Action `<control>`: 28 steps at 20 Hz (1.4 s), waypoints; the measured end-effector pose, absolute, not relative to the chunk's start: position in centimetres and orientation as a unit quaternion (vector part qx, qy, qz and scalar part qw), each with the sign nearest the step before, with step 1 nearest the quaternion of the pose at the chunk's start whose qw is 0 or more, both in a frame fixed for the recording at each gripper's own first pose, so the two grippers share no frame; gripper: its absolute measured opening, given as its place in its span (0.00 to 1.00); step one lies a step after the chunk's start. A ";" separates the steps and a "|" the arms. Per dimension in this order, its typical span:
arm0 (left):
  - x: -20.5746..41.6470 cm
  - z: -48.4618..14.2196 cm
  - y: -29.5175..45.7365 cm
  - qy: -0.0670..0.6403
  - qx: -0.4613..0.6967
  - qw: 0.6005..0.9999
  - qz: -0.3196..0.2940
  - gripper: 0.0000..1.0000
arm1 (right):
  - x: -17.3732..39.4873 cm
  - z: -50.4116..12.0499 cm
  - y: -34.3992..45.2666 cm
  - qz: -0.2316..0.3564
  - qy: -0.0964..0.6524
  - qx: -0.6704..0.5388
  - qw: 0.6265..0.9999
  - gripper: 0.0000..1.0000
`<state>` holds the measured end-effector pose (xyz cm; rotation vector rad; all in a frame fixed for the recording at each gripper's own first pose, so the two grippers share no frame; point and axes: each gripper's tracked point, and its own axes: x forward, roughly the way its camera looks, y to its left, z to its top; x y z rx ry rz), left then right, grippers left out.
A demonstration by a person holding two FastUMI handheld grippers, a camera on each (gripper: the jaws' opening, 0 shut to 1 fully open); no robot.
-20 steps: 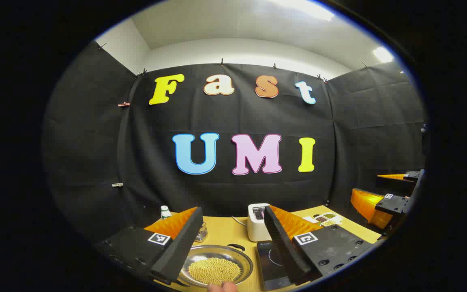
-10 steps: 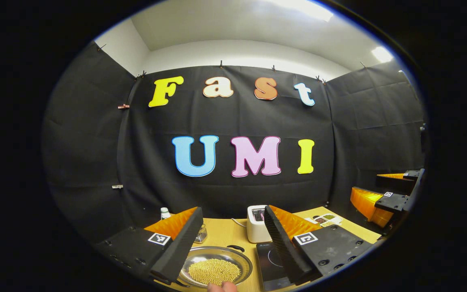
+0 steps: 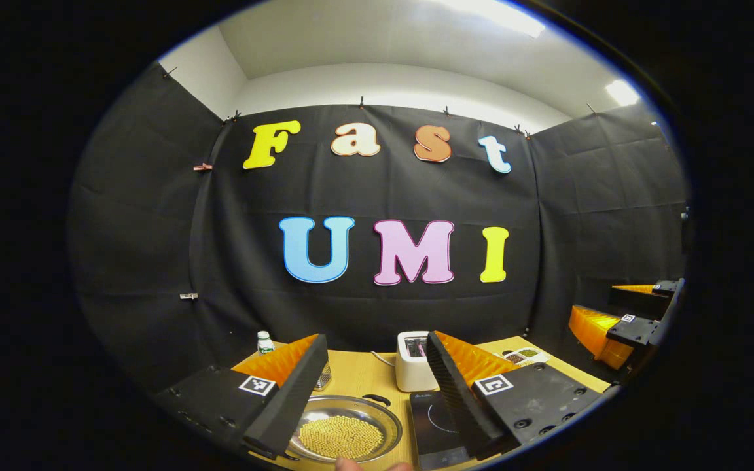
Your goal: First push the handle of the pot to place it horizontally, then grasp the pot with both hands and set it on the induction cooktop.
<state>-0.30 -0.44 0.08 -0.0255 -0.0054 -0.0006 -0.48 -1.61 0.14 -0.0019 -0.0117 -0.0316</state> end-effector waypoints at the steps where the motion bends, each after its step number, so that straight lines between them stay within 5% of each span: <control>1: -0.5 0.0 -0.7 0.001 -0.014 1.000 -0.005 0.80 | -0.5 0.1 -1.7 -0.016 -0.006 -0.001 1.000 0.98; 6: -0.5 -1.0 -1.5 0.028 -0.021 0.999 -0.036 0.09 | -0.5 0.1 -1.7 -0.016 -0.005 -0.002 1.000 0.98; 7: -0.8 -1.9 -1.8 0.043 -0.019 0.998 -0.046 0.05 | -0.5 0.0 -1.6 -0.015 -0.004 -0.002 1.000 0.98; 17: -3.1 -14.2 -3.5 0.262 0.005 0.958 -0.117 0.05 | -0.6 -1.3 -0.8 -0.001 0.010 -0.008 1.000 0.96; 28: -8.6 -26.6 -1.7 0.490 -0.055 0.848 -0.194 0.05 | -1.3 -2.3 -1.4 -0.006 0.023 -0.011 1.000 0.96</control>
